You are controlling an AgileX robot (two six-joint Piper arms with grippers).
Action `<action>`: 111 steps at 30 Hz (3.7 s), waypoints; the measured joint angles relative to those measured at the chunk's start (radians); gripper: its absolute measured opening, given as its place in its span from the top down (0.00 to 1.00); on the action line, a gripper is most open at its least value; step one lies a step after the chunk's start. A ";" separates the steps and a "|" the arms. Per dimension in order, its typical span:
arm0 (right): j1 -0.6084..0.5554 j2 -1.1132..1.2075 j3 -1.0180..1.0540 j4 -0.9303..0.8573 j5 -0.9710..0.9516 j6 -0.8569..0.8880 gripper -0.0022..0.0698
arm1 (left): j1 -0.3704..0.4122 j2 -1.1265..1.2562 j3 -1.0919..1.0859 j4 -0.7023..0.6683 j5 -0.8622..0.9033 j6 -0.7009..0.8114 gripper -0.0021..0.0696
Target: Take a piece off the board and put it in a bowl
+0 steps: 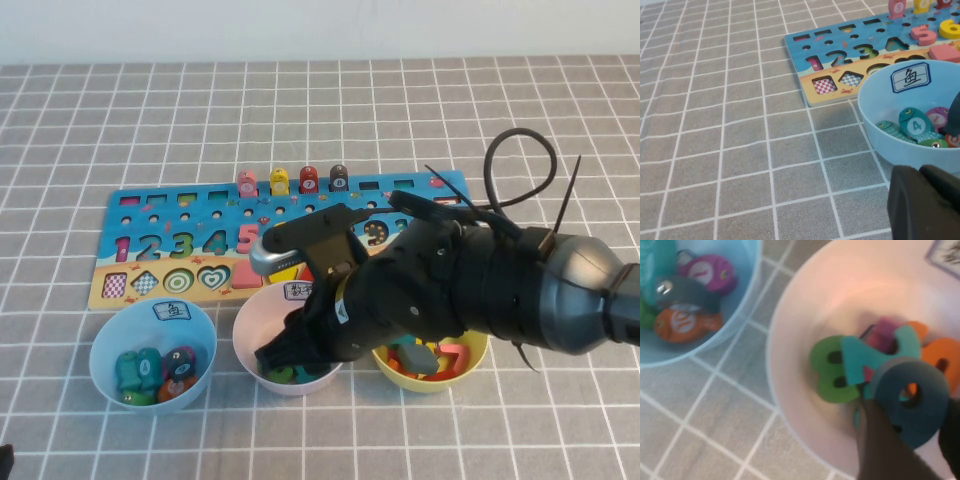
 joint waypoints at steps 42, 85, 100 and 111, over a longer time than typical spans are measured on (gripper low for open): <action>-0.001 0.092 -0.070 -0.044 0.029 0.052 0.37 | 0.000 0.000 0.000 0.000 0.000 0.000 0.98; 0.084 -0.992 0.602 -0.096 0.163 0.002 0.99 | 0.000 0.000 0.000 0.000 0.000 0.000 0.98; 0.084 -1.388 0.884 -0.159 0.123 -0.113 0.99 | 0.000 0.000 0.000 0.000 0.000 0.000 0.98; -0.372 -1.554 1.203 -0.330 -0.392 -0.037 0.99 | 0.000 0.000 0.000 0.000 0.000 0.000 0.98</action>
